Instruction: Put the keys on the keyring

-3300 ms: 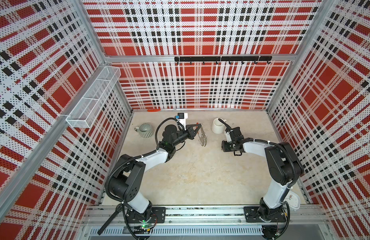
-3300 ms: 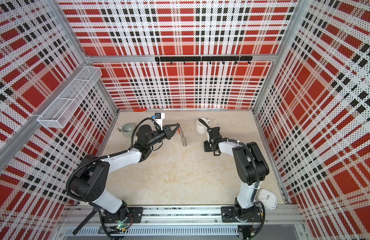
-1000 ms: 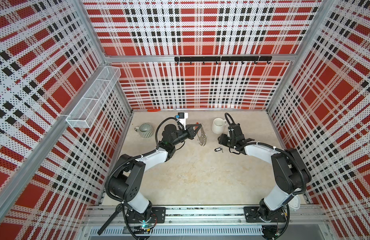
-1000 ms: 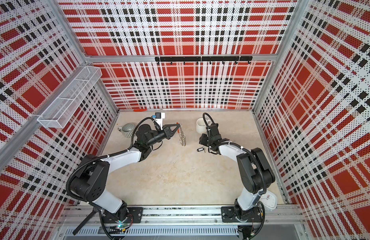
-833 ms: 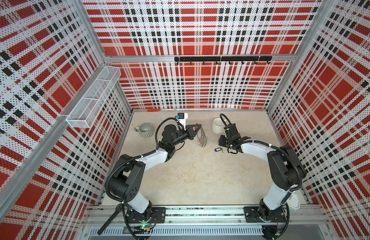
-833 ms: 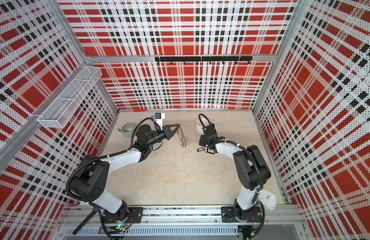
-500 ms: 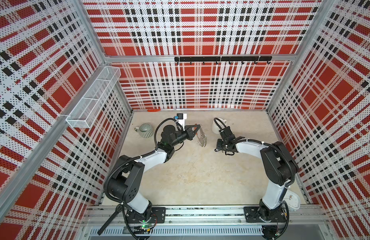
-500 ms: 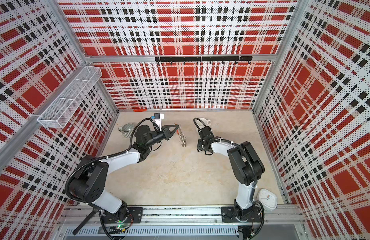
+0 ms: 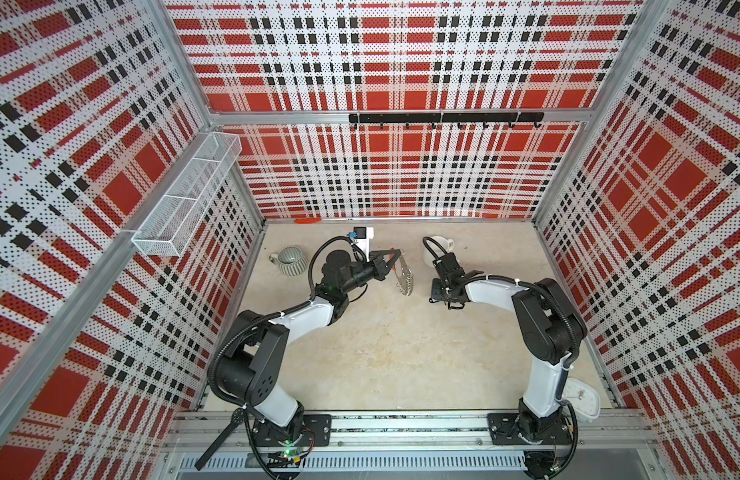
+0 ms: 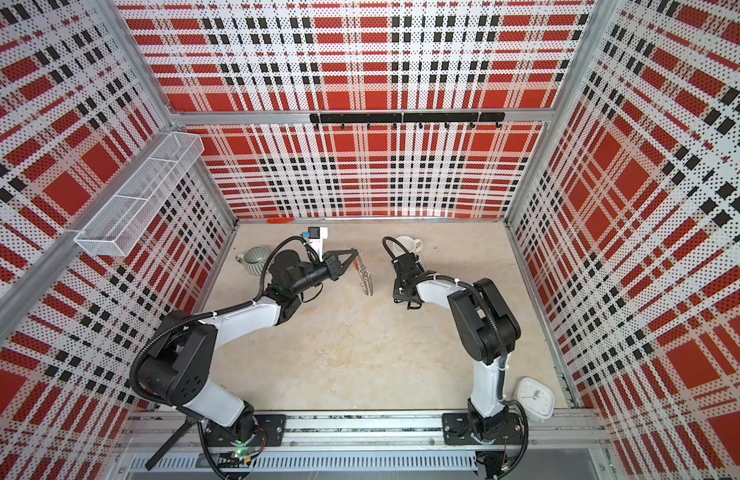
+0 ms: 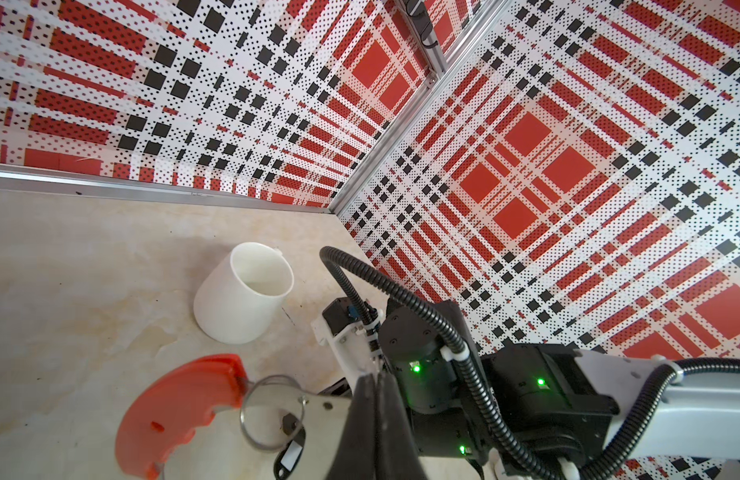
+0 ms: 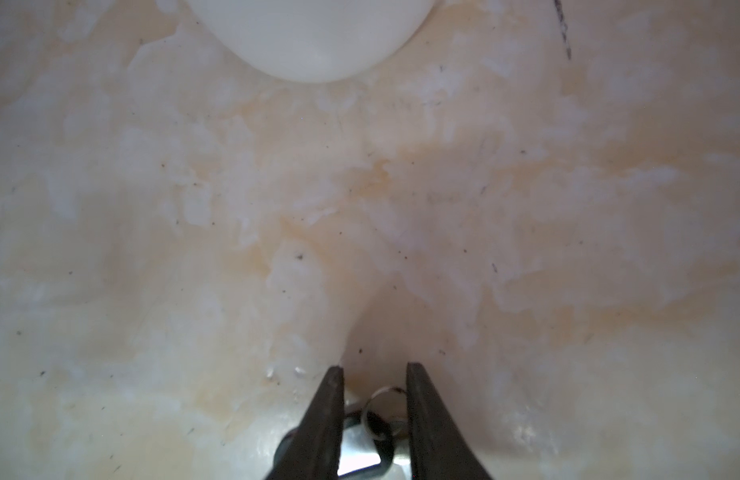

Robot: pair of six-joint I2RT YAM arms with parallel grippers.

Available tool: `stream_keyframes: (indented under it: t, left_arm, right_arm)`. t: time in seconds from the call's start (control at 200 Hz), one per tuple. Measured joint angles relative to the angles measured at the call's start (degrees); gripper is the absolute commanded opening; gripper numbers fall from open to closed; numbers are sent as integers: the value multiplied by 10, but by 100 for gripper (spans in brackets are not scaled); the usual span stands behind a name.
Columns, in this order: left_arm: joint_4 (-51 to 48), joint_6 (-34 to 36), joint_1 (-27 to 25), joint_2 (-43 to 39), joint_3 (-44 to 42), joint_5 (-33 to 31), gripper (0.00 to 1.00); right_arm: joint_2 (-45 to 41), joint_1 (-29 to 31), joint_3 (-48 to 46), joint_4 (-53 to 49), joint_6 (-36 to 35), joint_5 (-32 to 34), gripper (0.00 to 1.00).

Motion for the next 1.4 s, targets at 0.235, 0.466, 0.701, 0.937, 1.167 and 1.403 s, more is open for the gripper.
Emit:
stream_keyframes:
  t: [0.235, 0.466, 0.701, 0.937, 1.167, 1.403]
  left_arm:
    - [0, 0, 0, 0, 0, 4, 2]
    - [0, 0, 0, 0, 0, 5, 2]
    - [0, 0, 0, 0, 0, 6, 2]
    - [0, 0, 0, -3, -4, 6, 2]
    - [0, 0, 0, -10, -5, 6, 2]
    - [0, 0, 0, -10, -5, 6, 1]
  right_arm:
    - [1, 7, 0, -5, -4, 19, 20]
    - [1, 19, 0, -17, -15, 50, 31]
    - [7, 37, 10, -40, -36, 93, 27]
    - [12, 40, 17, -47, -54, 109, 20]
    - [13, 40, 19, -56, -59, 118, 12]
    - [13, 40, 19, -57, -62, 132, 0]
